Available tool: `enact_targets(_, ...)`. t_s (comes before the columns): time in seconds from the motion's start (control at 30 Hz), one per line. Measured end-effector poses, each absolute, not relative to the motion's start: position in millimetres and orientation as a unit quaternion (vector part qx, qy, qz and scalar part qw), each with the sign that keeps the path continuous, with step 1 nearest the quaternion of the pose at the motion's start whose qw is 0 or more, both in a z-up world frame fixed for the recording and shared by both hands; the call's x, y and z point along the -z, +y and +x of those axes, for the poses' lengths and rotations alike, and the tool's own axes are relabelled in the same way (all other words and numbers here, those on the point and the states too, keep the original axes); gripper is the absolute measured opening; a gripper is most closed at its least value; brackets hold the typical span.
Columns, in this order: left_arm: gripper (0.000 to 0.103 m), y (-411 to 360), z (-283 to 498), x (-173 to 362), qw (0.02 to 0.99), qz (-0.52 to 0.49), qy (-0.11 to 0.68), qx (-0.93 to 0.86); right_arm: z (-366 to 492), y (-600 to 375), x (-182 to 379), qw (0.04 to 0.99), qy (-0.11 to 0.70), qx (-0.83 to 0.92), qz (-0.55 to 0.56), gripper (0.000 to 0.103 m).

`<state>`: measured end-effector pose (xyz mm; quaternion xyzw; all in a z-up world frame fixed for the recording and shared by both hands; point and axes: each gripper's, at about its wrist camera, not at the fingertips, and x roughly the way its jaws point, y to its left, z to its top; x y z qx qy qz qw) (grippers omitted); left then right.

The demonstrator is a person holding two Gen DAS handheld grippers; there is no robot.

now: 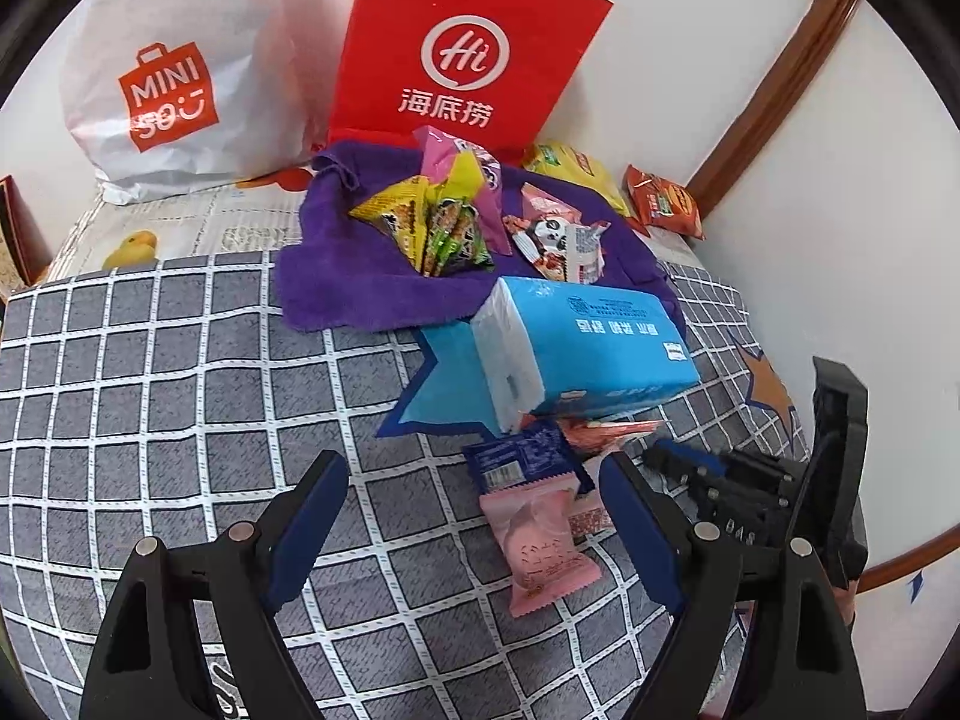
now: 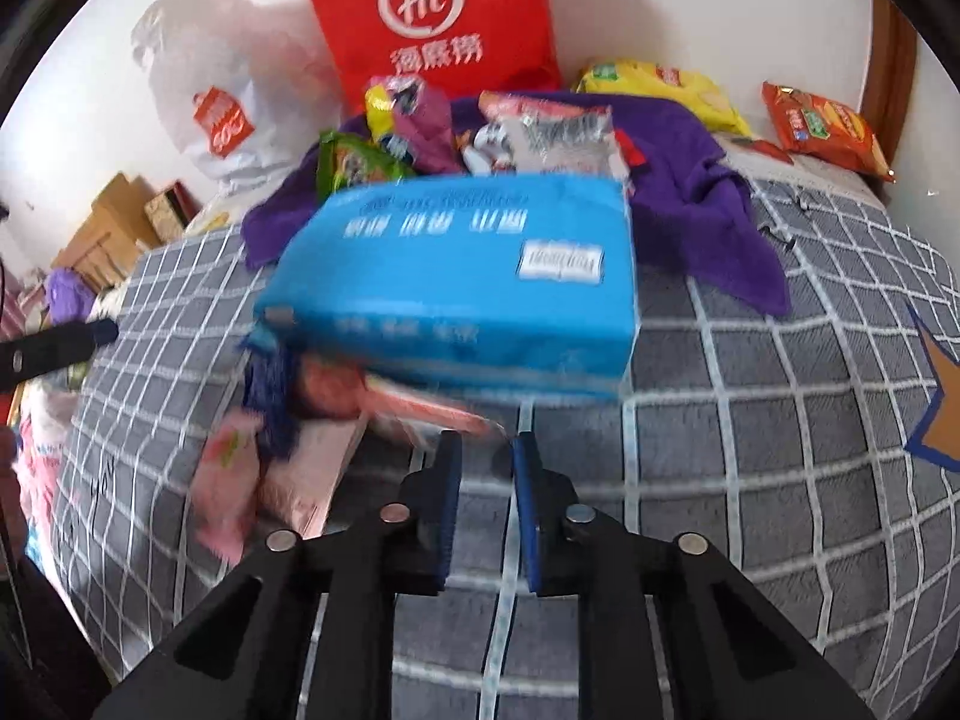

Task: Organize snacks
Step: 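Grasp the pink-and-white stick packet with the right tool while the left tool approaches the pink square packet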

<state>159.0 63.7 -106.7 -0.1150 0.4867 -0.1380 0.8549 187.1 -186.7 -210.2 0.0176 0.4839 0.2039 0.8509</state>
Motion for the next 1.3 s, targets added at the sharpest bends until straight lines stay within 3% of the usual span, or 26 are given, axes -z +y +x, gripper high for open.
enact_targets(0.13,0.085,64,157,107,0.854,-0.114,0.488,0.139,174,-183,208,0.845,0.485,-0.225,0.003,0.016)
enact_targets(0.2,0.085,66,156,107,0.854,-0.115,0.488,0.137,170,-183,201,0.858,0.466,-0.216,-0.011,0.031)
enact_targets(0.23,0.085,67,155,107,0.854,-0.116,0.488,0.136,171,-183,198,0.863,0.459,-0.212,-0.012,0.047)
enact_targets(0.27,0.085,68,154,107,0.855,-0.116,0.488,0.134,172,-184,197,0.866,0.453,-0.209,-0.012,0.053)
enact_targets(0.43,0.085,74,150,106,0.856,-0.115,0.488,0.126,190,-189,197,0.869,0.447,-0.210,0.018,0.053)
enact_targets(0.5,0.085,75,150,106,0.856,-0.112,0.490,0.123,197,-186,200,0.866,0.451,-0.214,0.023,0.052)
enact_targets(0.53,0.085,75,150,106,0.856,-0.111,0.490,0.122,200,-184,202,0.865,0.453,-0.215,0.021,0.046)
enact_targets(0.57,0.085,76,150,105,0.857,-0.109,0.490,0.121,201,-181,203,0.864,0.453,-0.218,0.018,0.033)
enact_targets(0.77,0.085,70,151,105,0.855,-0.105,0.493,0.125,196,-181,205,0.865,0.444,-0.231,0.009,0.001)
enact_targets(1.3,0.085,40,151,108,0.848,-0.095,0.501,0.145,139,-259,188,0.879,0.434,-0.196,0.026,0.001)
